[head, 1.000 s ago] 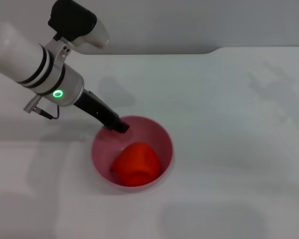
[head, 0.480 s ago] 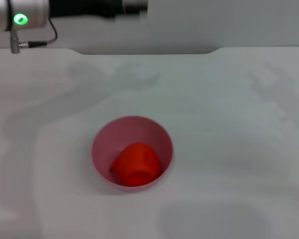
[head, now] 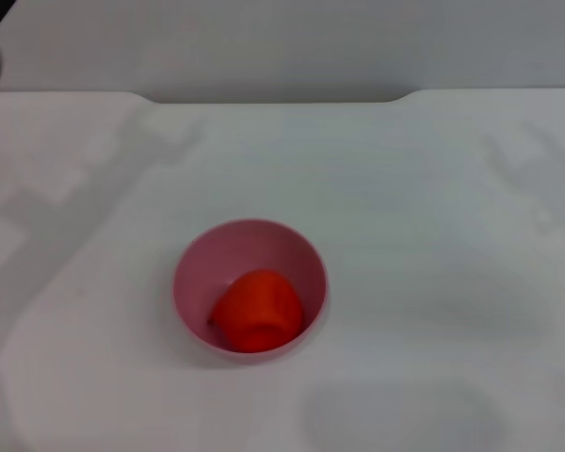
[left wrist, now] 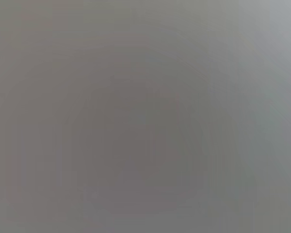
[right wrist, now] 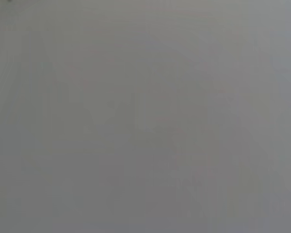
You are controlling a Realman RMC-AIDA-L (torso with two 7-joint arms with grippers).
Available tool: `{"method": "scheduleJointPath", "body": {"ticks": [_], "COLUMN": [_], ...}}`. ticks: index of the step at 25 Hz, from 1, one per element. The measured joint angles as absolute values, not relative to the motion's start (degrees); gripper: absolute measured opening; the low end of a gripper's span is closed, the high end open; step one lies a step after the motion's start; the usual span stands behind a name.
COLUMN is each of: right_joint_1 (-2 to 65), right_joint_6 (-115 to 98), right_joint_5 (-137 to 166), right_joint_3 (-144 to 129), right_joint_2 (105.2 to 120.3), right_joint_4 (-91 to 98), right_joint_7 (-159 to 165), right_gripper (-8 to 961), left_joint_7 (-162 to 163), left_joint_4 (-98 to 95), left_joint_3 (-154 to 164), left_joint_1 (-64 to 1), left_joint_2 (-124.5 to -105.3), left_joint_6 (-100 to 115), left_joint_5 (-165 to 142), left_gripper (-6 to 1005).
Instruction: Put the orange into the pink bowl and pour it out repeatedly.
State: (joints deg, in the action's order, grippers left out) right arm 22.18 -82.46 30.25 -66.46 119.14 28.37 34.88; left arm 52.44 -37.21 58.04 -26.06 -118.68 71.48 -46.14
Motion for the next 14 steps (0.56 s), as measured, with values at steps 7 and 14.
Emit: {"method": "scheduleJointPath", "body": {"ticks": [7,14], "right_joint_1": [21.8,21.2], "right_joint_6": [-82.2,-82.5], "right_joint_5": [17.4,5.1], "right_joint_3": [-65.2,-64.7], "right_joint_2": [119.11,119.06], "right_joint_4": [21.5,16.6], "right_joint_7": [23.9,15.2], "right_gripper": [645,645], "left_joint_7": [28.1,23.7], "left_joint_4": [-27.2,-25.9], "left_joint_3": [58.2,57.4], "left_joint_1": [-22.1,-18.5], "left_joint_2": [-118.72,-118.33], "left_joint_6": [71.3,71.0], "left_joint_5": [-30.7,-27.3], "left_gripper": [808,808]}}
